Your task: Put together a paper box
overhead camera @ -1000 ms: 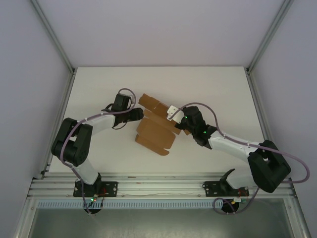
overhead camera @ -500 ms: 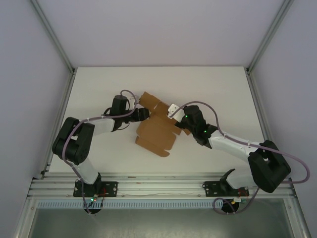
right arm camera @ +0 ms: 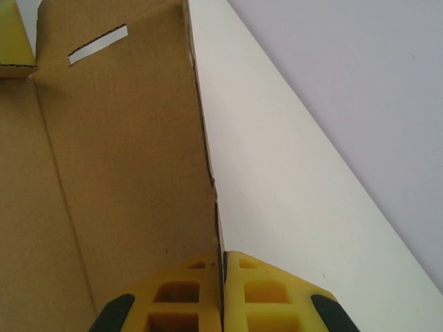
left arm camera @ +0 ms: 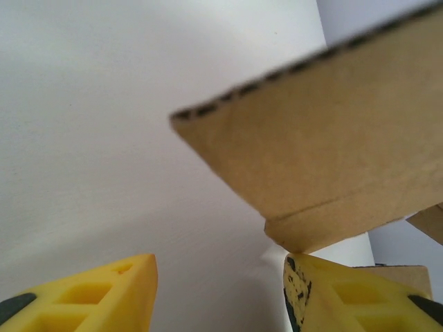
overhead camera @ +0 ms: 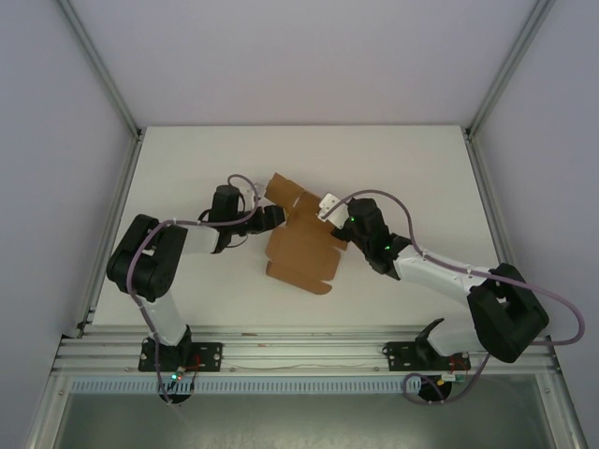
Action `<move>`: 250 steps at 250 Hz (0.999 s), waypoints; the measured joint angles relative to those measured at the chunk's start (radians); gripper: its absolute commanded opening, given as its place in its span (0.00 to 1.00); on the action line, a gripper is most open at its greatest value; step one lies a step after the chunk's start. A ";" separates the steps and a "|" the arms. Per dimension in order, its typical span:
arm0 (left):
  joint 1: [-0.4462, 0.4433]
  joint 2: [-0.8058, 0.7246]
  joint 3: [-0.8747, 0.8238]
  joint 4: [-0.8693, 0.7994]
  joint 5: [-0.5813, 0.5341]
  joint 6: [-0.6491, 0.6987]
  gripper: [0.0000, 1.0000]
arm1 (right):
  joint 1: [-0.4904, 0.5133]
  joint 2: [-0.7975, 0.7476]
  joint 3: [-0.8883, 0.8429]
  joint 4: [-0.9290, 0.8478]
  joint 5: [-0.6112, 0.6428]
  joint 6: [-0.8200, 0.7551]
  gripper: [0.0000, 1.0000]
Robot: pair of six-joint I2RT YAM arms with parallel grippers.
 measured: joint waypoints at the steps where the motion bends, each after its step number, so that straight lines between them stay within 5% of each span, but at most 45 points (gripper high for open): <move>1: 0.000 0.000 0.000 0.001 0.001 -0.001 0.54 | 0.000 0.000 0.000 0.001 0.000 0.000 0.00; 28: 0.000 0.005 -0.010 0.032 0.019 -0.031 0.54 | 0.000 0.000 0.000 0.007 0.011 0.000 0.00; 72: 0.000 0.007 -0.011 0.038 0.027 -0.051 0.69 | 0.001 0.000 0.000 0.015 0.033 0.000 0.00; 124: 0.000 -0.011 -0.011 0.007 0.032 -0.047 0.68 | 0.001 -0.001 0.000 0.019 0.045 -0.001 0.00; 250: 0.002 -0.104 0.109 -0.405 -0.163 0.159 0.73 | 0.025 -0.069 -0.020 -0.012 -0.016 -0.005 0.00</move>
